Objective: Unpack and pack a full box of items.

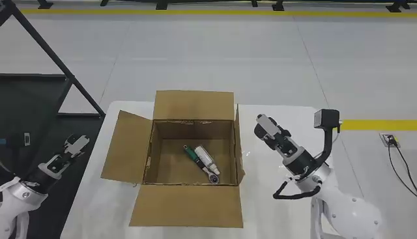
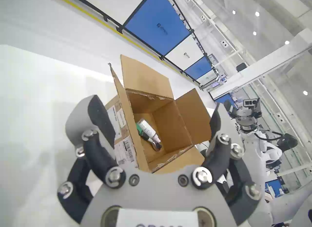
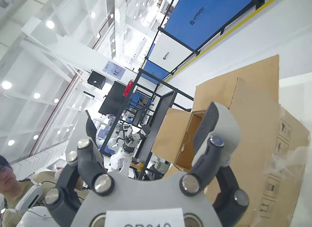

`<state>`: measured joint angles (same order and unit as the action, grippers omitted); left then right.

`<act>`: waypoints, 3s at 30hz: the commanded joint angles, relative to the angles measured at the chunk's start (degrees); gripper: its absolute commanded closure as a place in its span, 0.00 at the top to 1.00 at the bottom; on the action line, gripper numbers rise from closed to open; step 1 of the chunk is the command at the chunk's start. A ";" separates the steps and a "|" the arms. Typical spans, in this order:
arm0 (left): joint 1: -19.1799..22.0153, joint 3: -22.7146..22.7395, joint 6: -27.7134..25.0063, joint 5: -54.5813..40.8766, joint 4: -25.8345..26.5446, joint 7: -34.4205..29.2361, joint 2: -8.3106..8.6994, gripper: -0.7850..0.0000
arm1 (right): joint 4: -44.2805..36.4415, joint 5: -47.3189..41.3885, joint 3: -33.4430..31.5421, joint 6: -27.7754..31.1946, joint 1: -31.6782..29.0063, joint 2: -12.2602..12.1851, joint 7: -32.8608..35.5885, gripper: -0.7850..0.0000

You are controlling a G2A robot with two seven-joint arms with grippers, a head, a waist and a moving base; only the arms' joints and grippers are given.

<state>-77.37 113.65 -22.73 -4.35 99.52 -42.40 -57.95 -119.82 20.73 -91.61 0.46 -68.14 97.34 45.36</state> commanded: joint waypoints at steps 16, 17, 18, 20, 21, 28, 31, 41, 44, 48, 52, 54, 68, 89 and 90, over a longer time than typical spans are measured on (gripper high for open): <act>3.40 -2.96 6.92 3.80 -2.35 -9.70 1.32 1.00 | 9.41 -3.77 3.10 -4.11 3.92 -1.42 8.29 1.00; 3.63 -2.91 6.33 3.22 -2.48 -10.76 1.45 1.00 | 10.10 -4.46 3.45 -3.91 4.16 -1.57 9.26 1.00; 3.78 -3.03 5.56 2.49 -2.34 -11.90 1.56 1.00 | 10.67 -5.72 3.84 -3.58 4.39 -1.69 10.23 1.00; 3.98 -3.25 4.43 0.32 -2.22 -14.22 1.76 1.00 | 11.71 -8.33 4.31 -2.86 4.78 -1.94 11.71 1.00; 4.15 -3.27 4.04 0.05 -2.17 -15.12 1.89 1.00 | 11.99 -8.19 4.40 -2.57 4.93 -2.10 11.66 1.00; 4.60 -3.51 3.22 -0.61 -2.22 -15.57 2.45 1.00 | 7.44 -8.86 3.52 1.39 2.45 -2.96 5.62 1.00; 4.62 -3.40 3.49 -1.95 -2.65 -16.48 2.70 1.00 | 4.57 -7.20 1.04 -1.09 1.20 -3.58 4.39 1.00; 5.88 -4.64 4.29 -0.03 -5.83 -17.66 3.58 1.00 | 6.32 -0.71 1.08 -7.96 1.61 -5.24 4.62 1.00; 6.28 -6.00 3.50 0.19 -5.23 -18.27 3.75 1.00 | 7.85 -0.26 3.18 -7.81 2.72 -5.57 5.78 1.00; 6.14 -6.55 2.88 -1.05 -4.02 -18.23 3.94 1.00 | 8.91 -1.32 5.87 -6.50 3.81 -5.92 6.94 1.00; 5.90 -7.27 1.96 -1.48 -1.58 -18.89 4.17 1.00 | 9.84 -3.40 8.04 -5.20 4.73 -6.22 7.71 1.00; 6.08 -8.08 1.86 -1.28 -0.58 -19.09 4.27 1.00 | 10.77 -4.05 9.20 -4.84 5.44 -6.36 8.03 1.00; 7.10 -12.35 2.83 -2.04 2.51 -17.91 4.76 1.00 | 16.99 -4.18 14.85 -5.18 9.14 -7.34 6.50 1.00; 27.01 -39.04 7.62 5.37 -8.19 -19.58 2.89 1.00 | 22.69 1.31 20.14 -9.10 10.20 -8.64 0.97 1.00; 27.54 -39.66 7.73 5.50 -8.88 -19.60 2.80 1.00 | 22.83 1.32 20.15 -9.28 10.23 -8.72 1.11 1.00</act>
<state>-50.38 74.67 -15.13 1.00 91.37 -62.01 -55.07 -97.10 22.04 -71.49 -8.68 -57.94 88.70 46.32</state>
